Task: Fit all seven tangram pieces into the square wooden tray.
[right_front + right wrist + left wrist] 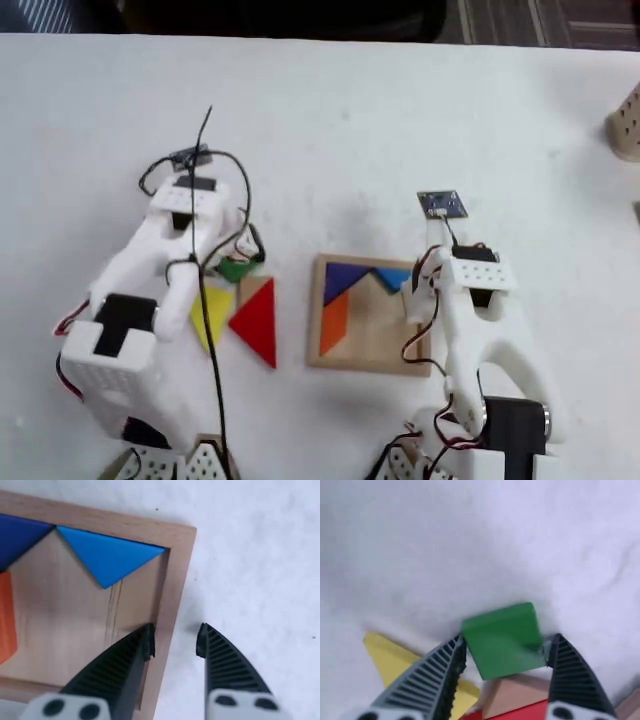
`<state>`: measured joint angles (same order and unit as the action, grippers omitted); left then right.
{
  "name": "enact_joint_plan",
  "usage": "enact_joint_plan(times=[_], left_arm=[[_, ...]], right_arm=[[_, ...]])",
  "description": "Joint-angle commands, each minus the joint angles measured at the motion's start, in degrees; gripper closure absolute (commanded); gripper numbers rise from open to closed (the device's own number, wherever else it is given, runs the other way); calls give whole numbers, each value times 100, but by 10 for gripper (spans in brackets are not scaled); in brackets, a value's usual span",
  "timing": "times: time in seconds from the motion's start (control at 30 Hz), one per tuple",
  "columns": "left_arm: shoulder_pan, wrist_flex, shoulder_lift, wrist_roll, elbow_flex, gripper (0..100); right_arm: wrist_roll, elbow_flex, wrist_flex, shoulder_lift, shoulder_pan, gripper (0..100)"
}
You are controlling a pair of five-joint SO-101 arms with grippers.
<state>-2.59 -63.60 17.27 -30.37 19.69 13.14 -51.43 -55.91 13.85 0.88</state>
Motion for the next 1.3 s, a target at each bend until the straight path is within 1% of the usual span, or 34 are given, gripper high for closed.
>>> enact_joint_plan(times=[0.0,0.1,0.17,0.23,0.47,0.63,0.7,0.73,0.77,0.83,0.93,1.03,1.13,1.27], left_arm=[[-119,-9,31,70,-273,834],[-119,35,31,185,-290,947],[-92,26,22,571,-387,976],[-66,-26,22,809,-545,976],[-224,-589,22,809,-1020,976],[-330,-668,22,844,-1020,976],[-259,-712,22,862,-1046,972],[-189,-756,13,958,-1064,969],[-154,-765,4,1222,-1073,950],[-145,-774,-171,1705,-1046,876],[-92,-826,-673,1679,-853,785],[-101,-782,-1358,1670,-475,786],[-66,-492,-1912,1670,44,790],[-48,53,-1895,1670,589,789]], right_arm=[[70,141,66,4,57,854],[70,141,66,4,84,854],[70,141,66,4,92,854],[70,141,66,4,92,854],[70,141,66,4,101,854],[70,141,66,4,101,854],[70,141,66,4,101,854],[70,141,66,4,101,854],[70,141,66,4,101,854],[70,141,66,4,101,854],[70,141,66,4,101,854],[70,132,127,4,101,854],[70,62,189,4,92,854],[70,62,189,4,92,854]])
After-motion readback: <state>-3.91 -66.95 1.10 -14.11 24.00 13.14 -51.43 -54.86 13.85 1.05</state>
